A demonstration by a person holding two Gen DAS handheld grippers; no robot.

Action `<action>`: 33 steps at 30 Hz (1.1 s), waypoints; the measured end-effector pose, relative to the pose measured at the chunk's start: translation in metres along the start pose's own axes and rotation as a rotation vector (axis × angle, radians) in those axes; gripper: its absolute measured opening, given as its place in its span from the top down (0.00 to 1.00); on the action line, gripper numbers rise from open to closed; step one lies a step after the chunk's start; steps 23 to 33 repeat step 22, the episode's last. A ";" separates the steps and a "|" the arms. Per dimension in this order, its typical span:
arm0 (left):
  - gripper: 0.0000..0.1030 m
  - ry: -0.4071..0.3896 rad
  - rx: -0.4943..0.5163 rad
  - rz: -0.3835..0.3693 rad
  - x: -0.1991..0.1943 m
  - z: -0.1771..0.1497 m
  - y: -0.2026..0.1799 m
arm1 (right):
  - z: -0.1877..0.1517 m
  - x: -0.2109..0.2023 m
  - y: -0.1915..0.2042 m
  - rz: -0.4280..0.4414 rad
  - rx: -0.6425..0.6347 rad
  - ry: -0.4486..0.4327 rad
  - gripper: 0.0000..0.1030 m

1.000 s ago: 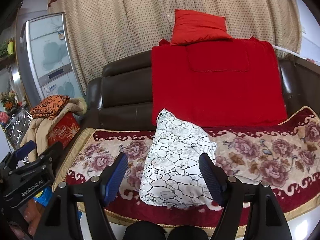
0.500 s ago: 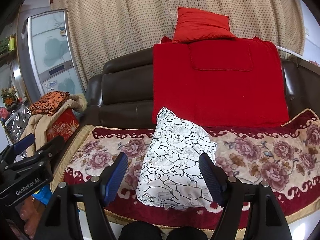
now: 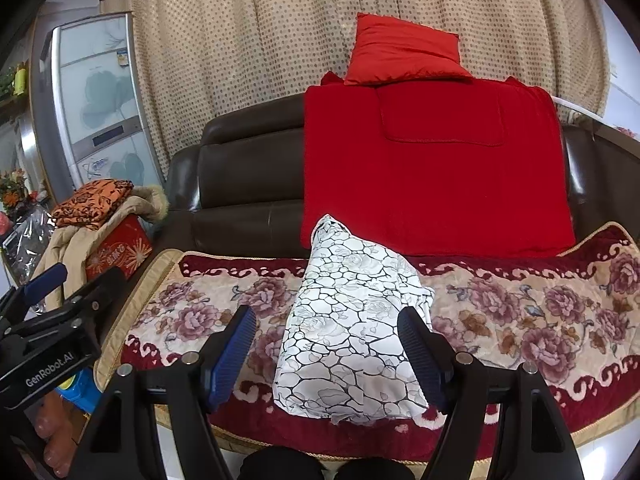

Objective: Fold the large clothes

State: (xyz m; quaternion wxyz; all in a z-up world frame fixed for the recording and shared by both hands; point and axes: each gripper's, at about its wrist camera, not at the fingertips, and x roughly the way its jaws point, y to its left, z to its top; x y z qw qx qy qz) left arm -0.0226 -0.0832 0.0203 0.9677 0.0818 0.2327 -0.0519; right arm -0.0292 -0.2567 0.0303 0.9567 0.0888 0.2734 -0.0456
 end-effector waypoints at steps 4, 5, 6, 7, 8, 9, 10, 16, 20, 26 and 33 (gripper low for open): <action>0.07 -0.005 0.002 -0.012 -0.002 -0.001 0.003 | -0.001 -0.001 0.004 -0.013 -0.002 0.004 0.26; 0.06 -0.007 0.001 -0.014 -0.002 -0.002 0.004 | -0.001 -0.001 0.005 -0.015 -0.004 0.003 0.26; 0.06 -0.008 -0.001 -0.014 -0.003 -0.002 0.006 | -0.001 -0.002 0.006 -0.016 -0.006 0.001 0.26; 0.06 -0.009 -0.003 -0.017 -0.003 -0.002 0.007 | 0.000 -0.003 0.009 -0.018 -0.009 -0.002 0.26; 0.06 -0.009 -0.005 -0.020 -0.003 -0.002 0.008 | 0.000 -0.004 0.011 -0.021 -0.014 -0.004 0.26; 0.06 -0.011 -0.007 -0.021 -0.004 -0.002 0.009 | -0.001 -0.005 0.012 -0.023 -0.016 -0.005 0.26; 0.06 -0.013 -0.009 -0.022 -0.004 -0.002 0.010 | 0.000 -0.005 0.013 -0.025 -0.018 -0.005 0.26; 0.06 -0.015 -0.010 -0.023 -0.001 -0.002 0.013 | 0.000 -0.003 0.015 -0.030 -0.013 -0.004 0.26; 0.07 -0.025 -0.003 -0.031 0.005 -0.003 0.013 | 0.000 0.007 0.015 -0.023 -0.011 0.012 0.26; 0.07 -0.006 -0.012 -0.041 0.016 -0.003 0.013 | -0.001 0.016 0.011 -0.014 -0.003 0.030 0.26; 0.07 -0.006 -0.012 -0.041 0.016 -0.003 0.013 | -0.001 0.016 0.011 -0.014 -0.003 0.030 0.26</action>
